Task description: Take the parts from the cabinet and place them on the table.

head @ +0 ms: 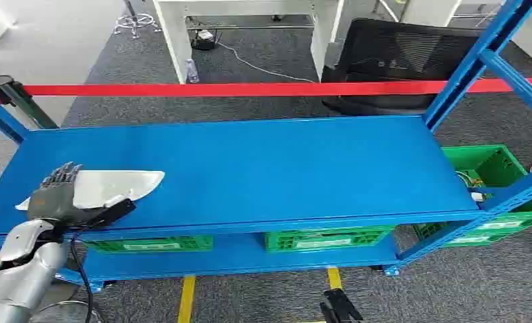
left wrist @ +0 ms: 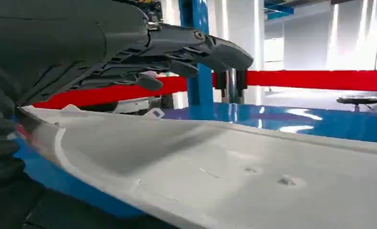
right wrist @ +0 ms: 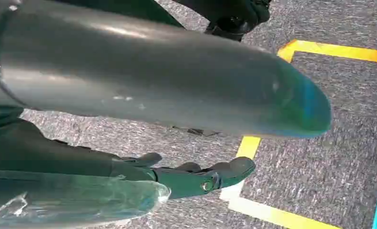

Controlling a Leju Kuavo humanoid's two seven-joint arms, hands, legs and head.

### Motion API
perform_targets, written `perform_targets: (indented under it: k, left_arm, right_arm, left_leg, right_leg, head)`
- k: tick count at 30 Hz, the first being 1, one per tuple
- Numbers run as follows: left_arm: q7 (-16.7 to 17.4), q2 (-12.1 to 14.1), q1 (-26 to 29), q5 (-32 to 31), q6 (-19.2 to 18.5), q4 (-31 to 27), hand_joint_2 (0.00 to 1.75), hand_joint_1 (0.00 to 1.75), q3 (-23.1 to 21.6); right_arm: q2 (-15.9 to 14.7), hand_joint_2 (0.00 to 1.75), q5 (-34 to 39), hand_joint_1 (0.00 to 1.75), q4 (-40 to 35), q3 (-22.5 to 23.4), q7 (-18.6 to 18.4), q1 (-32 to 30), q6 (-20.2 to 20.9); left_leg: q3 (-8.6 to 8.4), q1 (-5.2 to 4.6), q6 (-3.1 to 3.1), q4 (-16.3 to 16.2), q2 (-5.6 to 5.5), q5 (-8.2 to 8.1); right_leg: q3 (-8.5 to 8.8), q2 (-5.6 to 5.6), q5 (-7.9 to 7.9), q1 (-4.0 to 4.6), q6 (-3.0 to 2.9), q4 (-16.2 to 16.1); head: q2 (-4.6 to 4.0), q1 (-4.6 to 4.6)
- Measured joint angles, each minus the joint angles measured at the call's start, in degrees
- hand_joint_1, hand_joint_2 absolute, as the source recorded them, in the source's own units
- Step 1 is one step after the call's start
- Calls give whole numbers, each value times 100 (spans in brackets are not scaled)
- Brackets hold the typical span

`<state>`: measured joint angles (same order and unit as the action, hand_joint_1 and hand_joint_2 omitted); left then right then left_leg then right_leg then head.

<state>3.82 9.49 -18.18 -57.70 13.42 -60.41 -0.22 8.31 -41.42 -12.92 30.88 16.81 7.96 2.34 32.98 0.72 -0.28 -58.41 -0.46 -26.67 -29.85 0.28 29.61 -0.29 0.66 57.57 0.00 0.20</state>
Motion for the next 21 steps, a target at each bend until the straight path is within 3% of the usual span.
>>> perform_targets:
  k: [1, 3, 4, 21]
  left_arm:
    - [-9, 0, -13, -7, 0, 24, 175, 7, -2]
    - [-63, 0, -36, -9, -2, 70, 175, 150, 0]
    - [-109, -2, -44, -9, -4, 107, 175, 175, 0]
    - [-372, -20, -15, 15, 190, 277, 175, 175, -26]
  right_arm:
    - [0, 0, 0, 0, 0, 0, 0, 0, 0]
    - [0, 0, -7, 0, 0, 0, 2, 0, 0]
    - [0, 0, -22, 0, 0, 0, 0, 2, 0]
    - [0, 0, -55, 0, 0, 0, 0, 3, -20]
  left_leg:
    - [-1, 0, -2, 0, 0, 1]
    - [-3, 0, -3, 0, 0, 2]
    - [-4, 0, -3, 0, 0, 3]
    - [1, 0, -4, 0, 0, 3]
  right_leg:
    - [0, 0, 0, 0, 0, 1]
    - [1, 0, 0, 0, 0, 2]
    - [1, 0, 0, 0, 0, 4]
    - [-5, 3, 0, 0, -1, 6]
  head:
    - [0, 0]
    - [0, 0]
    - [0, 0]
    - [0, -2]
